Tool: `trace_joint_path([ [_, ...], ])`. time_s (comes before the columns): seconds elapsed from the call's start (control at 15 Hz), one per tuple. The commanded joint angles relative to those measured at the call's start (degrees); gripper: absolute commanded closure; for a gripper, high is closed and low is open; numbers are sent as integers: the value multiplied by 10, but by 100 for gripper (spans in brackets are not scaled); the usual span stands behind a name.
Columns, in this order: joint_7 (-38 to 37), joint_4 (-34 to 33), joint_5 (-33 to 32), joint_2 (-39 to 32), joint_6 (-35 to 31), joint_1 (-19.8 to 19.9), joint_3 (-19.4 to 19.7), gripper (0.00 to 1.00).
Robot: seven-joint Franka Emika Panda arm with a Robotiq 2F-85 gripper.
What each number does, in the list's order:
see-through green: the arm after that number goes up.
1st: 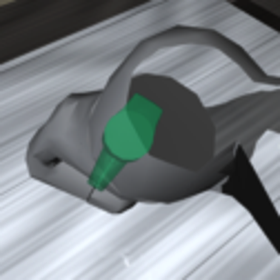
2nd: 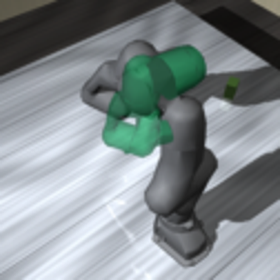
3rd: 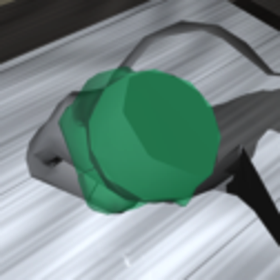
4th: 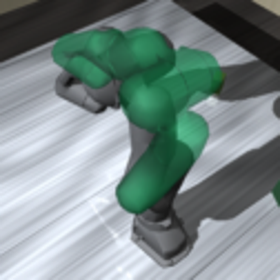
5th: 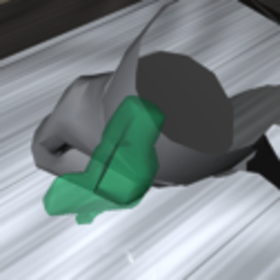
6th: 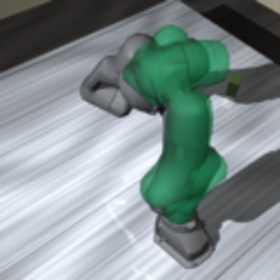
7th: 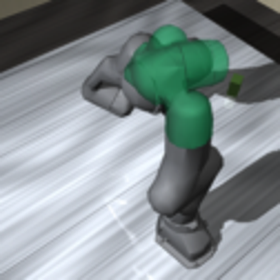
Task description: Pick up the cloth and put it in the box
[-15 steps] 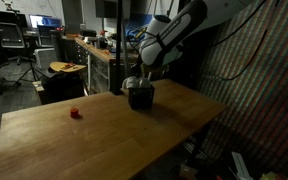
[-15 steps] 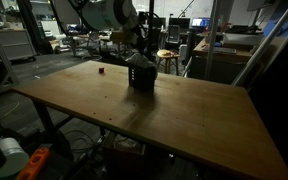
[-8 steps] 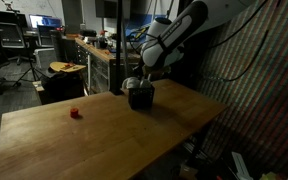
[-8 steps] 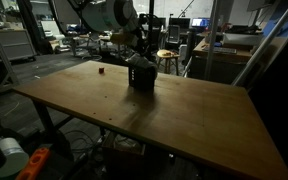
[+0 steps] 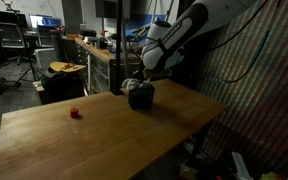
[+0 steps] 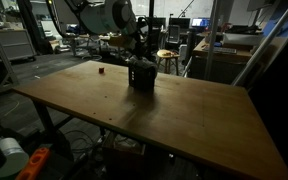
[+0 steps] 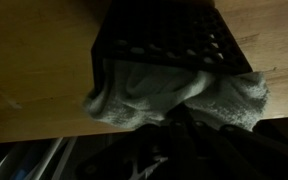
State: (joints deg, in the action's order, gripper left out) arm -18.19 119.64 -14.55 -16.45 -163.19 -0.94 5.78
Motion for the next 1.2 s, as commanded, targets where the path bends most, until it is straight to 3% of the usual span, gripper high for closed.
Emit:
trace_joint_path([
  [0.0, -3, 13, 2, 11, 15, -21, 17, 98],
  [0.53, 2, 19, -2, 6, 46, -37, 14, 98],
  [1.13, 17, -28, 4, -15, 159, -65, -18, 98],
])
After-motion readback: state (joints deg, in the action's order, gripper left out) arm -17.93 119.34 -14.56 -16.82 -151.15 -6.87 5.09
